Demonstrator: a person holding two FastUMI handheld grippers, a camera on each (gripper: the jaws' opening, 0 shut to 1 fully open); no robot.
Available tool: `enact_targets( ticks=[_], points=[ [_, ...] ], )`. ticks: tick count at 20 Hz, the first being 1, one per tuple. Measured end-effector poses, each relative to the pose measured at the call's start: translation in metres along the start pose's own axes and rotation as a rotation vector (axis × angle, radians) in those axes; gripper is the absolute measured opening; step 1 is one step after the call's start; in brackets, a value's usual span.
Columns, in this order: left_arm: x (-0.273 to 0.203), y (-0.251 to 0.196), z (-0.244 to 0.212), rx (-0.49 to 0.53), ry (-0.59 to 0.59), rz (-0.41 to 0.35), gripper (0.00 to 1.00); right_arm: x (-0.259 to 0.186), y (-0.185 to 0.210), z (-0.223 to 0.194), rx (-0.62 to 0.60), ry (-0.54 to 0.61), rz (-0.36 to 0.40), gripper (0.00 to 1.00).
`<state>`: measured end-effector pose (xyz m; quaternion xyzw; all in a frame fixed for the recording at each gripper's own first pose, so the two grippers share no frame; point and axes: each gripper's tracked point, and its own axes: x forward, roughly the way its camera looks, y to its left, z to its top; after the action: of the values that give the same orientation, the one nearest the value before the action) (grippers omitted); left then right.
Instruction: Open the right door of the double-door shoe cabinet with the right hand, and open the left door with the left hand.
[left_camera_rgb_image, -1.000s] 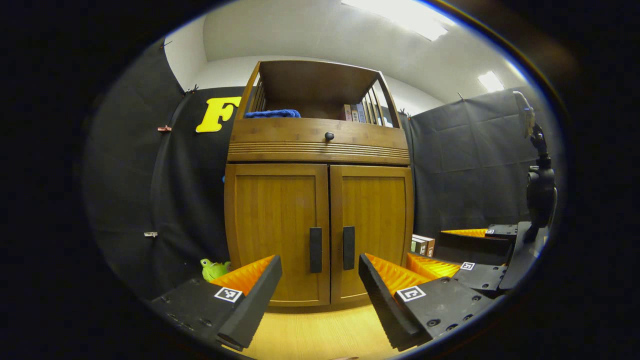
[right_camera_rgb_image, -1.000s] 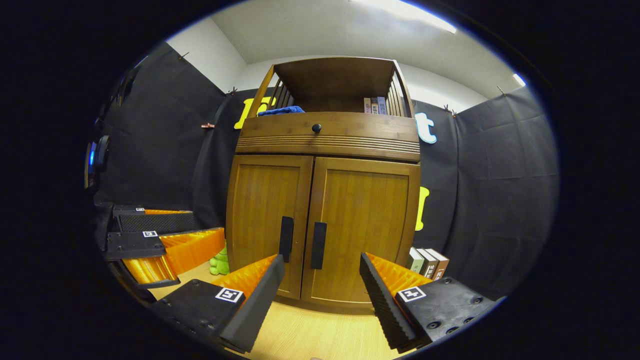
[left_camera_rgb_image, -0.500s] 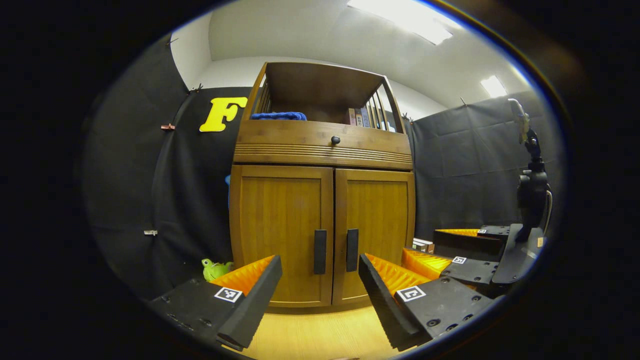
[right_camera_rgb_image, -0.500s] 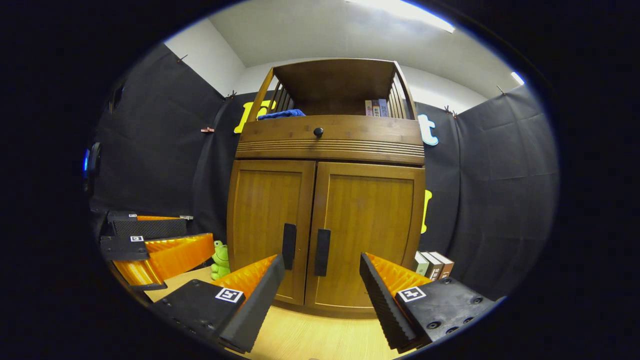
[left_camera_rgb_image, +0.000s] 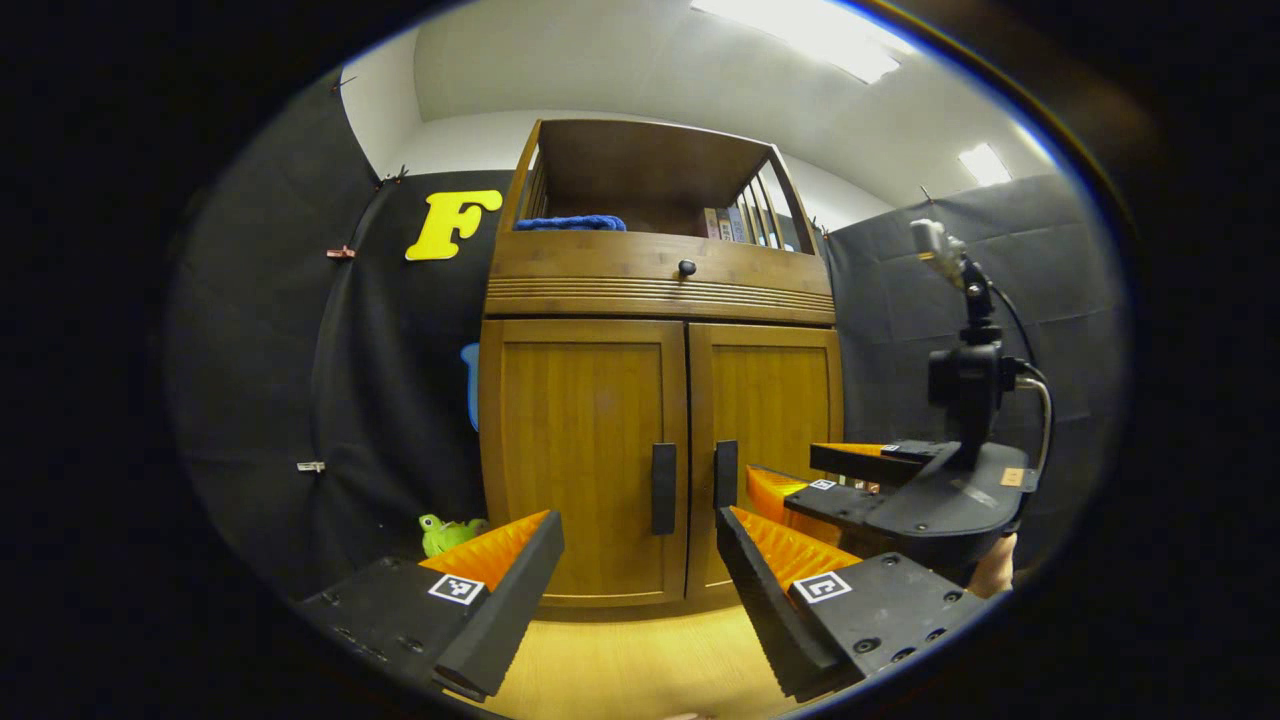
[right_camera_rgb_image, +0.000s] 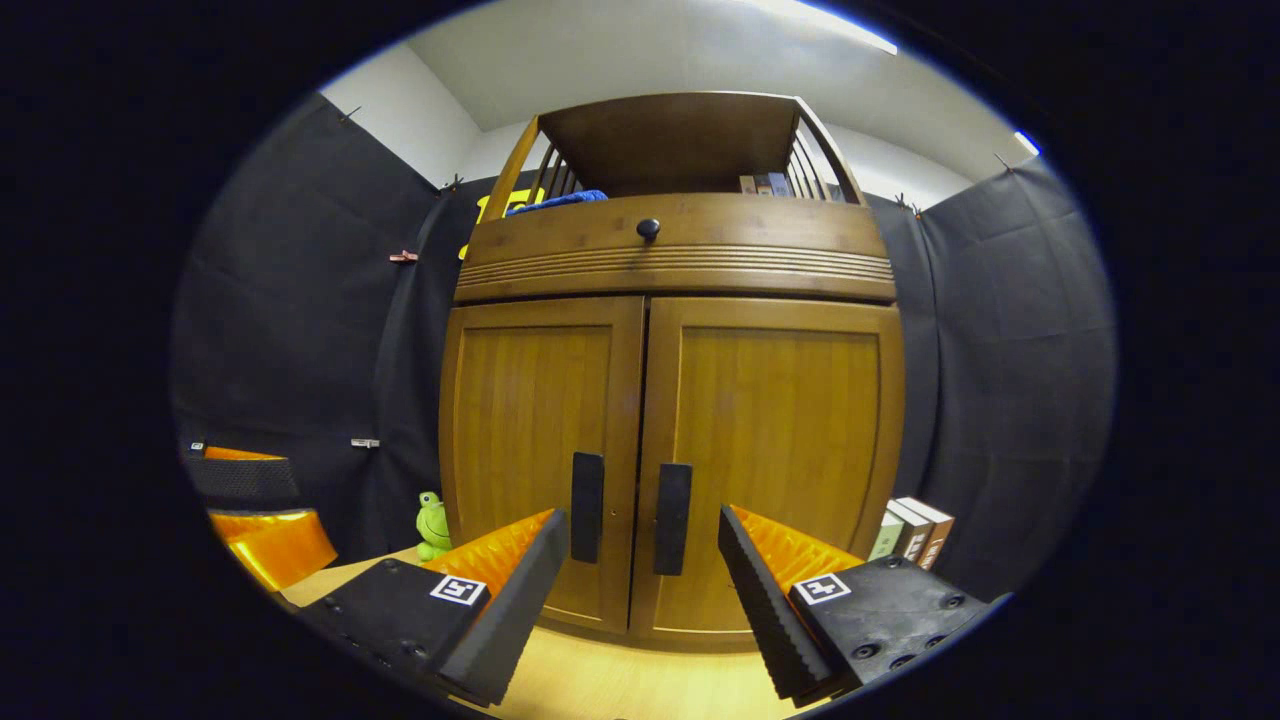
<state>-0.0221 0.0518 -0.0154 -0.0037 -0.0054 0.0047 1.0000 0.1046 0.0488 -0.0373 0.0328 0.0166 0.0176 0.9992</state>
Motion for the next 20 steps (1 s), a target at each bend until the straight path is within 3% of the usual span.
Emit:
enact_targets(
  ticks=[4,9,13,16,19,20],
  points=[
    [-0.005,0.019,-0.004,-0.013,0.005,0.042,0.96,0.045,-0.002,-0.024,0.002,0.024,-0.006,0.96],
    [-0.011,0.038,-0.010,0.005,0.009,0.096,0.96,0.097,-0.027,-0.056,0.069,0.081,-0.067,0.95],
    [-0.013,0.051,-0.011,-0.013,-0.008,0.122,0.96,0.132,-0.045,-0.084,0.055,0.120,-0.129,0.92],
    [-0.014,0.069,-0.012,-0.027,-0.018,0.160,0.96,0.140,-0.041,-0.088,0.071,0.093,-0.122,0.73],
    [-0.013,0.078,-0.013,-0.059,-0.007,0.163,0.96,0.137,-0.039,-0.080,-0.016,0.061,-0.152,0.34],
    [-0.013,0.080,-0.015,-0.065,-0.002,0.165,0.96,0.137,-0.038,-0.083,-0.022,0.067,-0.160,0.34]
  ],
)
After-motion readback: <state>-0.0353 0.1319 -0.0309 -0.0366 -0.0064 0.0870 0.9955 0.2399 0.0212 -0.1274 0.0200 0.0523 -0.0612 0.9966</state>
